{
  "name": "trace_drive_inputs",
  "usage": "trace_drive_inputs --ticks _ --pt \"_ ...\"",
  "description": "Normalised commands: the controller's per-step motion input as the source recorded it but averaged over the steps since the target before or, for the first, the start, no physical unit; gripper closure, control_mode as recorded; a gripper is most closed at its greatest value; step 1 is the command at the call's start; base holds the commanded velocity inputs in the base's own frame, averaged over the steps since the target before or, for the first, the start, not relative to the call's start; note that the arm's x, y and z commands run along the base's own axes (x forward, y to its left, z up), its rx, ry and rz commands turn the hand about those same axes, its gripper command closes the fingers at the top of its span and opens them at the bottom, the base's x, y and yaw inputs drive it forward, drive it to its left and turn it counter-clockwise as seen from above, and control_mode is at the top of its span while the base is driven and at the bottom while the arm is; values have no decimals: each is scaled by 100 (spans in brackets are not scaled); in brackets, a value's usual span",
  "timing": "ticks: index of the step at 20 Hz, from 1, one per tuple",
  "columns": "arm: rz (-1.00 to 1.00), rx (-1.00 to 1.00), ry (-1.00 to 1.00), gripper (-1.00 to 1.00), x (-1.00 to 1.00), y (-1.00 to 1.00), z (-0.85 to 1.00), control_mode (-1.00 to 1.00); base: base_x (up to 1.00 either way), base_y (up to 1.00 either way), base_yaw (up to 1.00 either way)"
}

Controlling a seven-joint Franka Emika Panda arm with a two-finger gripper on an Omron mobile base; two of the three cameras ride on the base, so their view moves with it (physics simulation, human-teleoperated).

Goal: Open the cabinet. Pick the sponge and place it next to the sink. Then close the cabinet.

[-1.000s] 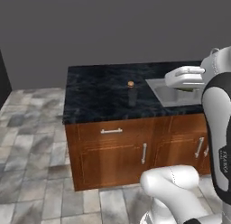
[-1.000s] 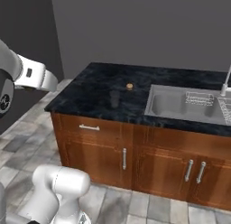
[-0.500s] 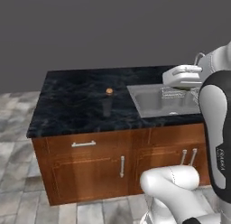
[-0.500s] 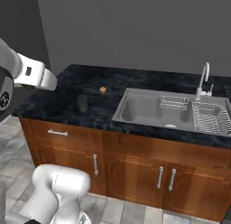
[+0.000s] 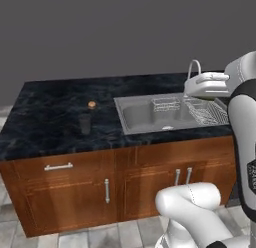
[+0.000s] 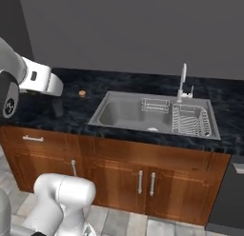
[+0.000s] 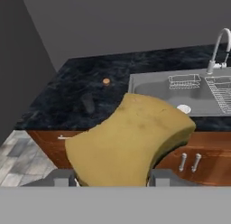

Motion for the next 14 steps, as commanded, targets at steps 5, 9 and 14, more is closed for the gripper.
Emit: trace_drive_inputs --ticks 5,9,14 --pt "0 0 0 100 0 0 0 100 46 -21 -13" --pt "0 0 0 100 0 0 0 100 37 -68 -15" --pt "0 0 0 100 0 0 0 100 41 -22 0"
